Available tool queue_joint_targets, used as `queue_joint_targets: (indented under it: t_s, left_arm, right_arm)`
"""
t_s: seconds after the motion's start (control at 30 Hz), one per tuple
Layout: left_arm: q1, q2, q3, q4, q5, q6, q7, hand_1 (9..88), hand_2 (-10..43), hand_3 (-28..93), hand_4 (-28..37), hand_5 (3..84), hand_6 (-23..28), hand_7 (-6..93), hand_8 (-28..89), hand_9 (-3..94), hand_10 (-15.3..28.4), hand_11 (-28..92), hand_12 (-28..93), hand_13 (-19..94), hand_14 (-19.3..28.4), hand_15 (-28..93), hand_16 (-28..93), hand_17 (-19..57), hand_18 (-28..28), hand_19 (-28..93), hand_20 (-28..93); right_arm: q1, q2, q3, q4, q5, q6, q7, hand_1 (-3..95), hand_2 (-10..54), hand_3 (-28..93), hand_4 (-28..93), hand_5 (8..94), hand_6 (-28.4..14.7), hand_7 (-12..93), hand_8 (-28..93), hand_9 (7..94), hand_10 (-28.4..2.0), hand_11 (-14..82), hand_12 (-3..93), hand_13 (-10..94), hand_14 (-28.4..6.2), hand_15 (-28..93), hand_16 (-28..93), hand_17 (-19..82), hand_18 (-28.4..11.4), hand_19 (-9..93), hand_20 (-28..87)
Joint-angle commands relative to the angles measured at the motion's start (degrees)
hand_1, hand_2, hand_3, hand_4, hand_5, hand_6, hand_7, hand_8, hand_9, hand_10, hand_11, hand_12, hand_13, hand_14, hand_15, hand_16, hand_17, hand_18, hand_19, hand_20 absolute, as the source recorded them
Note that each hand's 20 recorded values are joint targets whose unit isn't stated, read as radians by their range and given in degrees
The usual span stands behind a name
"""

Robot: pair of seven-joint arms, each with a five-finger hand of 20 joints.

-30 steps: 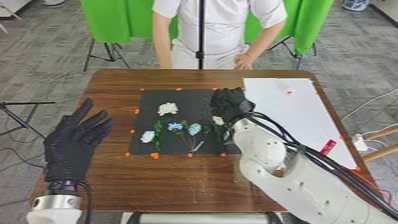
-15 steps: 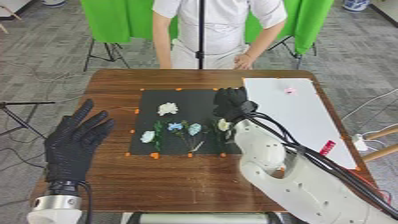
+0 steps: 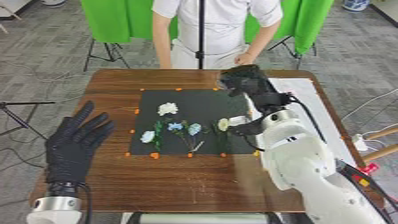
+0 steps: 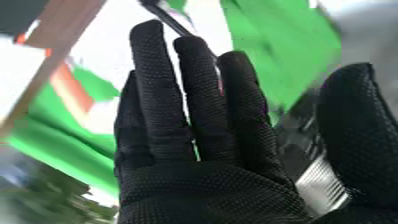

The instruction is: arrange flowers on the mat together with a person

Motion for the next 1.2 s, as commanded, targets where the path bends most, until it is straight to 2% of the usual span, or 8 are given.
queue_joint_targets:
  t_s: [0.03, 0.13, 0.27, 0.47, 0.67, 0.73, 0.8, 1.2]
  left_arm:
    - [0.4, -4.44, -3.22, 0.45, 3.36, -4.85, -3.13, 19.2, 9.9, 74, -28.3, 34.8, 9.9, 6.2, -8, 36.1, 21.5, 21, 10, 30, 28.4, 49, -10, -3.9, 27.2, 63, 12]
    - [-0.06, -5.29, -3.35, 0.46, 3.18, -4.95, -3.1, 18.9, 10.0, 74, -28.3, 34.5, 9.8, 5.9, -7, 36.0, 21.5, 21, 10, 32, 28.4, 53, -10, -3.1, 28.0, 65, 13]
    - [0.03, -6.5, -4.48, 0.21, 4.38, -7.33, -4.88, 18.7, 10.1, 73, -28.3, 34.4, 9.8, 5.6, -7, 36.1, 21.6, 21, 10, 32, 28.4, 54, -10, -2.9, 28.2, 66, 13]
    - [1.38, -6.64, -4.25, -0.02, 4.0, -6.46, -5.49, 18.3, 10.2, 73, -28.3, 34.3, 9.9, 5.3, -7, 36.1, 21.7, 21, 10, 31, 28.4, 52, -11, -3.0, 28.3, 65, 12]
    - [2.2, -5.02, -1.68, 0.19, 3.25, -4.41, -4.65, 18.5, 10.1, 73, -28.3, 34.5, 10.0, 5.4, -7, 36.1, 21.7, 21, 10, 31, 28.4, 51, -11, -3.1, 28.4, 65, 11]
    - [2.02, -5.52, -1.58, 0.38, 3.62, -5.82, -5.91, 18.5, 10.2, 73, -28.3, 34.7, 10.1, 5.4, -7, 36.1, 21.7, 21, 10, 31, 28.4, 51, -11, -3.3, 28.4, 65, 11]
    - [1.92, -5.06, -0.83, 0.48, 3.4, -5.16, -5.8, 18.4, 10.2, 73, -28.3, 34.8, 10.2, 5.4, -7, 36.1, 21.7, 21, 11, 31, 28.4, 51, -11, -3.5, 28.2, 64, 11]
    - [2.35, -3.96, -0.47, 0.15, 3.13, -4.04, -4.88, 18.7, 10.3, 74, -28.3, 35.3, 10.3, 5.8, -7, 36.3, 21.7, 21, 10, 29, 28.4, 49, -11, -5.5, 27.0, 60, 8]
  right_arm:
    - [-15.15, -9.03, 12.44, 0.14, 51.97, -9.38, -8.67, 20.4, 6.2, 80, -28, 50.9, -2.5, 12, -13, 55.2, -17.9, 13.2, 11.9, 51, -19.4, 35, 13, 7, -19.1, 53, 11]
    - [-19.33, -11.17, 14.92, 0.26, 59.72, -11.16, -10.92, 19.3, 7.8, 79, -28, 48.7, -2.7, 11, -13, 54.0, -18.3, 13.0, 11.9, 49, -20.0, 35, 13, 7, -19.2, 53, 11]
    - [-23.59, -12.09, 16.47, -0.17, 64.85, -11.41, -12.03, 17.5, 9.5, 79, -28, 46.1, -2.6, 10, -12, 52.7, -18.4, 12.3, 11.8, 48, -20.4, 34, 13, 7, -19.3, 52, 12]
    - [-29.24, -12.91, 17.84, -1.76, 63.0, -10.52, -12.56, 12.1, 14.5, 77, -28, 44.2, -1.7, 9, -12, 51.4, -18.5, 11.3, 11.7, 46, -21.3, 33, 13, 6, -19.2, 51, 13]
    - [-30.32, -12.76, 18.07, -2.1, 54.62, -12.03, -12.12, 9.3, 16.2, 78, -28, 45.7, -1.4, 10, -12, 50.9, -18.7, 10.6, 11.4, 45, -22.1, 33, 13, 6, -19.2, 50, 14]
    - [-30.28, -12.91, 18.48, -1.88, 55.6, -12.21, -11.74, 8.9, 16.4, 78, -28, 45.8, -1.4, 9, -12, 50.6, -18.7, 10.4, 11.3, 45, -22.1, 32, 13, 5, -19.2, 50, 14]
    - [-30.55, -12.64, 18.3, -2.01, 54.45, -11.07, -12.02, 8.7, 16.7, 78, -28, 45.3, -1.0, 9, -12, 50.2, -18.7, 10.2, 11.3, 45, -22.2, 32, 13, 5, -19.1, 50, 14]
    - [-30.66, -11.18, 17.87, -2.21, 44.52, -7.71, -14.6, 9.6, 16.4, 81, -28, 40.7, 0.9, 10, -12, 48.7, -18.4, 9.8, 11.4, 44, -22.2, 32, 13, 4, -19.3, 49, 15]
